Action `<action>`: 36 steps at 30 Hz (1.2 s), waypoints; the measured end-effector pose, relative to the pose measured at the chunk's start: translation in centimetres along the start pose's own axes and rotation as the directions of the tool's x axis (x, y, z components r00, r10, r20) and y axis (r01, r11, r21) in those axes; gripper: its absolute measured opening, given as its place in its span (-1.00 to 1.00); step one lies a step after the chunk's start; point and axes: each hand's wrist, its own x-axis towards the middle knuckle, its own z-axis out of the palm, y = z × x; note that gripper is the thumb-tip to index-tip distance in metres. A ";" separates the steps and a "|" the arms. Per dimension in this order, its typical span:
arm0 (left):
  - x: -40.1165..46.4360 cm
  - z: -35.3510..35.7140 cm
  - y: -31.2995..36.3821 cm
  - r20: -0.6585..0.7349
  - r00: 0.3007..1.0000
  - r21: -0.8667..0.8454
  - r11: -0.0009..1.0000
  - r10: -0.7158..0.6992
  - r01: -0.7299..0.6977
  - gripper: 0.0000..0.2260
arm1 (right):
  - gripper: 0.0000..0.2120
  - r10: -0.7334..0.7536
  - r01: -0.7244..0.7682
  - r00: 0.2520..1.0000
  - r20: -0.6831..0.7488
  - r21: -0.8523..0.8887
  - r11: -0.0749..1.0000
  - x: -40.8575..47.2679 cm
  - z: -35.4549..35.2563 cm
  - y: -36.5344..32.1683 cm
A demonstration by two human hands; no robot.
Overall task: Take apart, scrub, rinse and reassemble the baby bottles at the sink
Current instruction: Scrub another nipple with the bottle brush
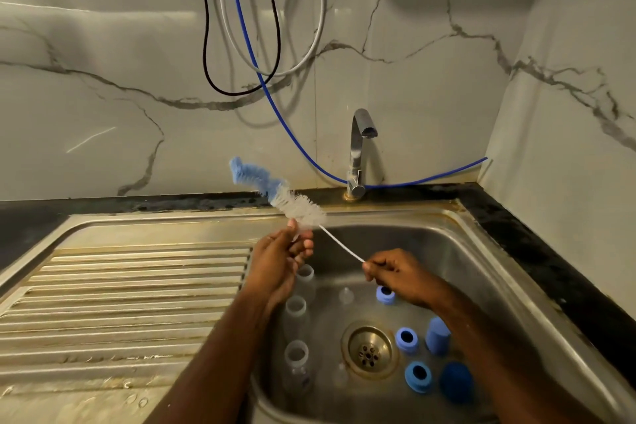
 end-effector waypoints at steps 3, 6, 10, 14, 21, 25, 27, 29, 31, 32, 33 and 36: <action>-0.2 0.1 0.6 0.047 0.978 -0.096 0.973 -0.205 0.209 -0.76 | -0.76 -0.063 0.061 0.998 -0.024 -0.070 0.996 -0.2 -0.7 0.6; -0.2 1.0 -0.2 0.033 0.998 -0.174 0.983 -0.059 0.064 -0.77 | -0.75 -0.030 0.027 0.998 0.048 0.059 0.998 -0.4 0.1 -0.3; 0.4 0.8 -1.7 -0.073 0.895 0.465 0.809 0.441 -0.361 -0.84 | -0.69 0.099 -0.156 0.968 0.232 0.241 0.958 -0.6 1.2 -1.8; 0.8 0.1 -1.7 -0.076 0.905 0.442 0.828 0.418 -0.345 -0.89 | -0.70 0.101 -0.109 0.991 0.093 0.088 0.990 -0.5 1.8 -1.7; 0.6 -0.2 -0.2 0.036 0.989 -0.081 0.986 -0.142 0.145 -0.80 | -0.77 0.000 -0.001 1.000 -0.011 -0.091 0.996 -0.7 -0.2 -0.7; 0.5 0.8 -1.1 -0.024 0.961 0.202 0.943 0.276 -0.266 -0.78 | -0.71 0.126 -0.176 0.966 0.226 0.218 0.960 -0.9 1.0 -2.3; 0.7 0.4 -1.5 -0.018 0.858 0.584 0.702 0.514 -0.408 -0.83 | -0.70 0.138 -0.209 0.951 0.275 0.250 0.945 -1.0 1.7 -2.8; 0.8 0.0 -1.5 -0.008 0.811 0.650 0.619 0.585 -0.440 -0.86 | -0.69 0.128 -0.168 0.969 0.212 0.182 0.969 -0.9 2.3 -3.0; 0.8 -0.1 -1.0 -0.050 0.897 0.458 0.808 0.439 -0.370 -0.85 | -0.69 0.067 -0.068 0.995 0.079 0.006 0.998 -0.6 2.2 -2.3; 0.7 0.0 -0.7 -0.064 0.953 0.297 0.917 0.297 -0.266 -0.81 | -0.71 0.030 -0.028 0.999 0.024 -0.080 0.996 -0.4 1.8 -1.8; 0.6 0.0 -0.4 -0.059 0.989 0.142 0.982 0.137 -0.127 -0.78 | -0.73 0.006 -0.007 1.000 -0.008 -0.129 0.992 -0.3 1.4 -1.2; 0.6 -0.3 0.2 0.024 0.980 -0.072 0.977 -0.200 0.201 -0.74 | -0.76 -0.041 0.035 0.998 -0.040 -0.149 0.988 -0.4 0.3 -0.3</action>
